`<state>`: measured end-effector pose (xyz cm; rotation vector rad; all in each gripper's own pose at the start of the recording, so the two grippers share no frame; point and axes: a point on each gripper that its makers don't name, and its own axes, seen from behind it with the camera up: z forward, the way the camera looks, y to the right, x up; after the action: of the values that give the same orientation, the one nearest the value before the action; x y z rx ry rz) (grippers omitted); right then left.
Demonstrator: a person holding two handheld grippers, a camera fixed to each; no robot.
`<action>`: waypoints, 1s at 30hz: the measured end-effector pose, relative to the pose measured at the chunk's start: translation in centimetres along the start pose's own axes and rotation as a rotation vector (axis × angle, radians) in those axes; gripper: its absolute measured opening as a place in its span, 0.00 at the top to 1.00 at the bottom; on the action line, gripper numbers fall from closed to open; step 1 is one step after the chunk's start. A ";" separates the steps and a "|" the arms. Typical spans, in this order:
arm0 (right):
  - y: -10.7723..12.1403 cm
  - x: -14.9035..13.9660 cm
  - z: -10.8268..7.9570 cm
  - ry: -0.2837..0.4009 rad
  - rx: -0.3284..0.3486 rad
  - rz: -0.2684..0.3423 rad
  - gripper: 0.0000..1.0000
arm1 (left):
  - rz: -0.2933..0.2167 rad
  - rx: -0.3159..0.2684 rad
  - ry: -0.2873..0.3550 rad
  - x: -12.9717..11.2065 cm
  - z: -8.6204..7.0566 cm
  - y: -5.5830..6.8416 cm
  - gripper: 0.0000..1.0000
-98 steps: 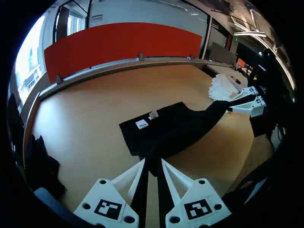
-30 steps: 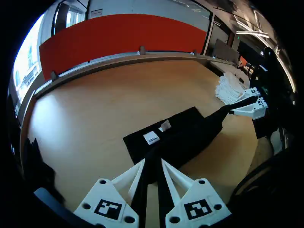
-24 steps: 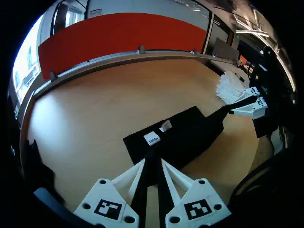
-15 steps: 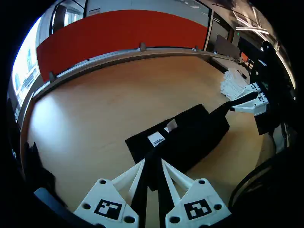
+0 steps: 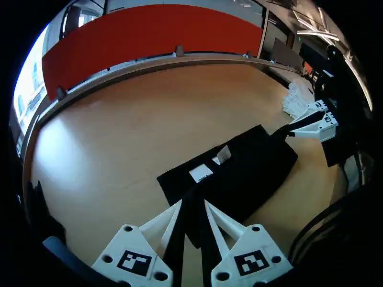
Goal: Fold towel
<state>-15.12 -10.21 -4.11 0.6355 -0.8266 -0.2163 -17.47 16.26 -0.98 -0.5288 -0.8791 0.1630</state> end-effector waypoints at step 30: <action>2.9 -1.6 3.5 -0.051 -0.061 0.007 0.47 | 0.074 0.079 -0.033 -0.7 3.7 -2.5 0.67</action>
<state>-18.97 -8.81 -1.55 0.5722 -0.8677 -0.2514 -20.91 15.20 1.74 -0.4864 -0.8821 0.2731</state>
